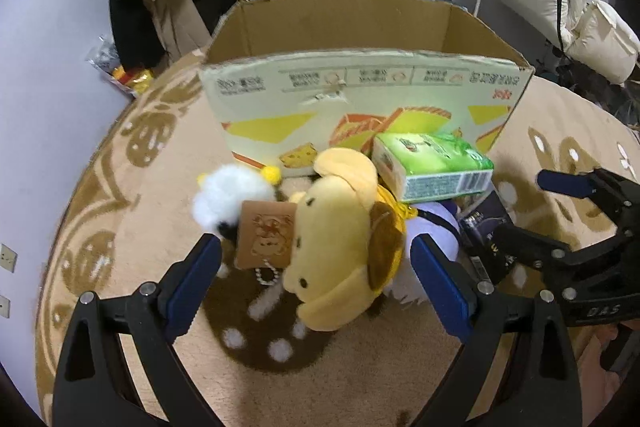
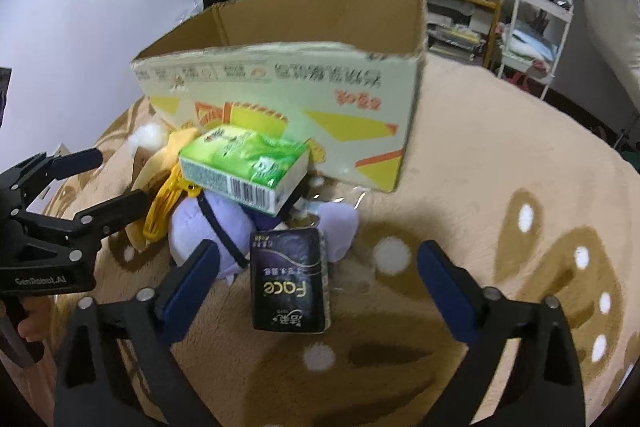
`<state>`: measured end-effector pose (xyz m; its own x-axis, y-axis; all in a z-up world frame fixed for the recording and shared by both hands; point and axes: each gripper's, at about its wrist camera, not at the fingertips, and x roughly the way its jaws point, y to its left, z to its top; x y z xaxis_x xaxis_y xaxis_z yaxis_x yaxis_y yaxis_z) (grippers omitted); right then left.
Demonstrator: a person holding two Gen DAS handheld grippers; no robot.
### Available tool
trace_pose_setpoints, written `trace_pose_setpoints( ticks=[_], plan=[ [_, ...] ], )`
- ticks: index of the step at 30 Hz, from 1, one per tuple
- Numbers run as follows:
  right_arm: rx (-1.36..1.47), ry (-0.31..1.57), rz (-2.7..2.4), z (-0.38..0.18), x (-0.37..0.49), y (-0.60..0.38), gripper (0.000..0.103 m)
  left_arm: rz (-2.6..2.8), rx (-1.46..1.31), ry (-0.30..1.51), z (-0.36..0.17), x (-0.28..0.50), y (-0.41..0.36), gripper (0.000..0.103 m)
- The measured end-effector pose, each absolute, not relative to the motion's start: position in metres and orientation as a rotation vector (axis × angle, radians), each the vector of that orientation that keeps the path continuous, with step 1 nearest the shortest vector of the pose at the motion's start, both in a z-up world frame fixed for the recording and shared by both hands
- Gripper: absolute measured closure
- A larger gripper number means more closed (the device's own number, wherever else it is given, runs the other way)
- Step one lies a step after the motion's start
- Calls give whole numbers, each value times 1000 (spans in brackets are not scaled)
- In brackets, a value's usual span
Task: Organize soft objects
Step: 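Close the left tool on the yellow plush dog while the right tool grips the black tissue pack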
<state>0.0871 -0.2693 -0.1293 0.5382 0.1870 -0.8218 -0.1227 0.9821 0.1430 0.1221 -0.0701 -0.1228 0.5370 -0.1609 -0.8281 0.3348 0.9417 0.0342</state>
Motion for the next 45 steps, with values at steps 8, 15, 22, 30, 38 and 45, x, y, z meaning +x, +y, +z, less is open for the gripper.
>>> trace_pose_setpoints(
  ticks=[8,15,22,30,38,45],
  plan=[
    [91,1071,243,-149,93,-263,21,-282,225,1007,-139,127,-75,9],
    [99,1109,261,-158,98,-261,35,-280,189,1031,-145,133,-70,7],
    [88,1109,260,-160,99,-263,35,-278,180,1038,-146,134,-68,7],
    [64,1112,250,-163,100,-247,35,-278,127,1066,-149,139,-61,7],
    [84,1114,254,-164,99,-256,35,-251,114,1055,-146,140,-56,7],
    [79,1114,251,-164,100,-258,35,-235,126,1047,-147,141,-56,10]
  ],
)
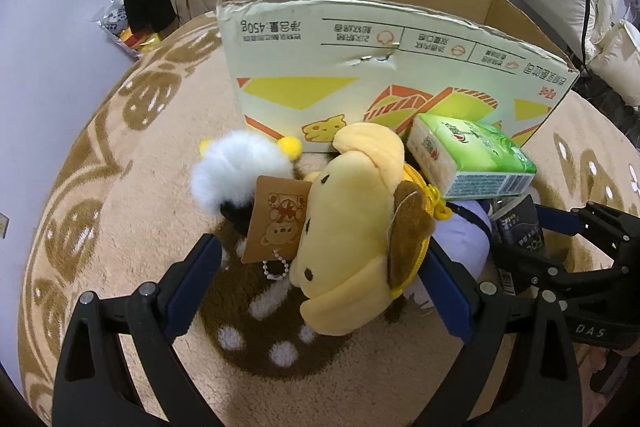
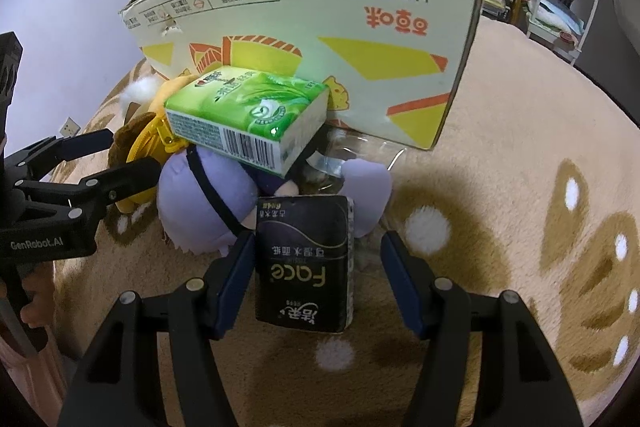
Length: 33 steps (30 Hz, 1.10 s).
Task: Organize soft objects
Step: 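Close the left tool on the yellow plush dog while the right tool grips the black tissue pack, then lift the yellow dog and black tissue pack and carry both over the box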
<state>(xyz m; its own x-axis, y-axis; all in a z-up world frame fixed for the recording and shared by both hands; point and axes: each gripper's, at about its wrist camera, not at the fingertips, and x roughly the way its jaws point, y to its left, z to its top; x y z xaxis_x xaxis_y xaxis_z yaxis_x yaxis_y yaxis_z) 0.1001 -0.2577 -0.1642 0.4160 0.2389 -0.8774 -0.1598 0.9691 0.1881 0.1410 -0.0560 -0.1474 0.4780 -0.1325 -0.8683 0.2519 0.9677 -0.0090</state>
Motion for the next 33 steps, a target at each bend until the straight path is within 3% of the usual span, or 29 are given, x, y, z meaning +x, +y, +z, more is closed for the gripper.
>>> trace_pose_setpoints(
  ticks=[2,6,11,13,33],
  plan=[
    [88,1112,250,-165,100,-259,35,-211,136,1056,-151,142,-55,17],
    [87,1113,241,-166,101,-261,35,-228,79,1096,-155,145,-49,42],
    [75,1104,231,-163,101,-260,42,-257,32,1087,-151,143,-45,59],
    [83,1099,221,-160,100,-260,46,-258,24,1085,-150,142,-45,61],
    [155,1052,162,-151,98,-283,47,-243,-65,1046,-135,137,-32,62]
  ],
)
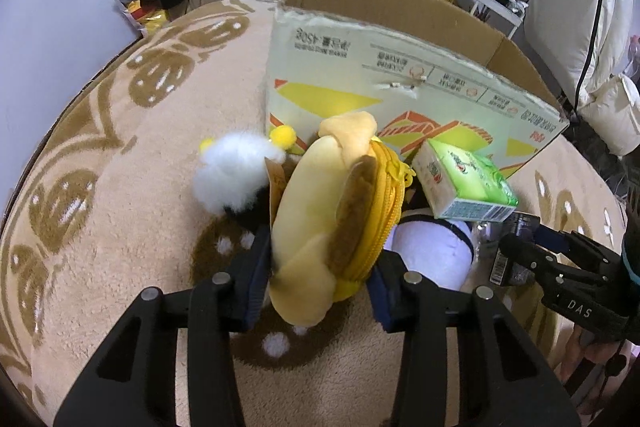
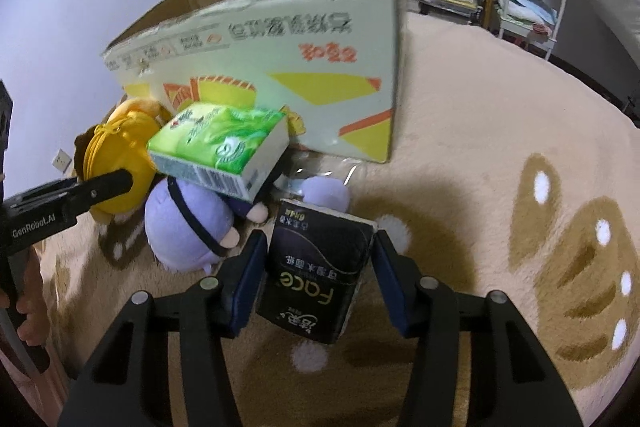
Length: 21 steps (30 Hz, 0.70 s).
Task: Organize soft objects
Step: 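Lift the yellow dog and black tissue pack and carry both over the box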
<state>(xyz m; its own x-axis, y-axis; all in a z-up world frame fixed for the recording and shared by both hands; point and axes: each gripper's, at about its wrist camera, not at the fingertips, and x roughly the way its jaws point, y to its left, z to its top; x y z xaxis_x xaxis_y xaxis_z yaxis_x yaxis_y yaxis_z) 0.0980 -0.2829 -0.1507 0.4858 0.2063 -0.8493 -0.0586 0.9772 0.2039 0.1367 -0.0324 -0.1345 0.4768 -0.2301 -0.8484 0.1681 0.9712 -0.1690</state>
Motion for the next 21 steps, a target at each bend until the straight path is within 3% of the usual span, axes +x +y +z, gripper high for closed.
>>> trace_pose_setpoints(
  ticks=[21],
  plan=[
    [201,811,152,-101,73,-295,48,-197,-119,841,-79,100,-5,62]
  ],
)
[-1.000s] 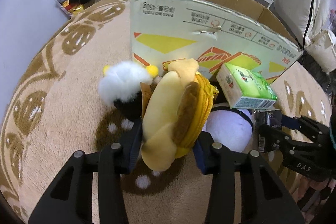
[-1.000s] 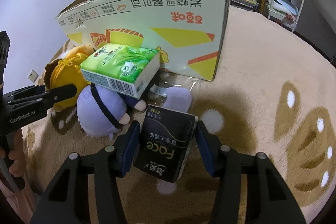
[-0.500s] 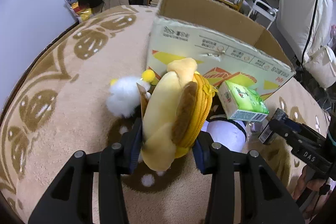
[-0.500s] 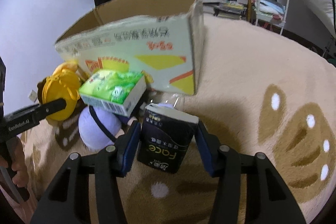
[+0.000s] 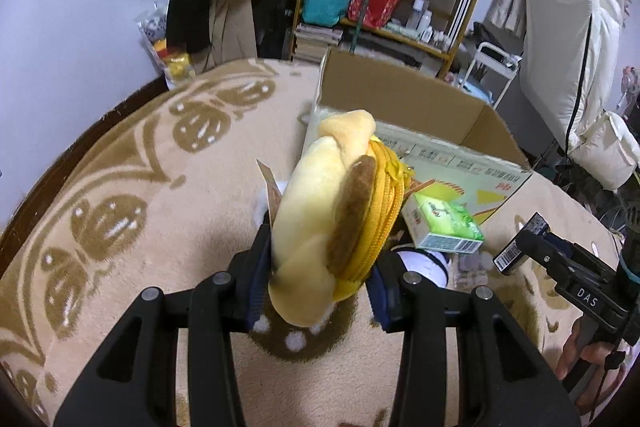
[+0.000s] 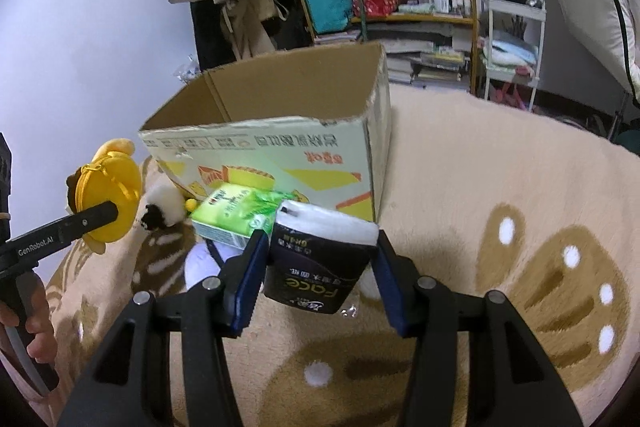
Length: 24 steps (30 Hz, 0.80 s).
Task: Organize soft objects
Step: 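Lift the yellow dog and black tissue pack and carry both over the box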
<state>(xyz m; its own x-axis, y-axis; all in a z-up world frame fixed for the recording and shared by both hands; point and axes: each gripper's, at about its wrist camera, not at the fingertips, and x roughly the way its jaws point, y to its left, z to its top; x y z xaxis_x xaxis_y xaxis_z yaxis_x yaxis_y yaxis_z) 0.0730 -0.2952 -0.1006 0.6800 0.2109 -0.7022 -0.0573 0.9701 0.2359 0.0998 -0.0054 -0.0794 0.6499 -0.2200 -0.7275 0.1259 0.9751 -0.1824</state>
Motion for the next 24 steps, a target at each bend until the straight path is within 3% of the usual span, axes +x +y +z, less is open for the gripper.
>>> trace_pose_setpoints(
  ticks=[10,24],
  plan=[
    [181,718,178,-78,61,-289,48,-208,-85,773,-60,86,-6,62],
    [203,760,194,-88,68,-288,48,-298,-171,838,-73,96,-10,62]
  ],
)
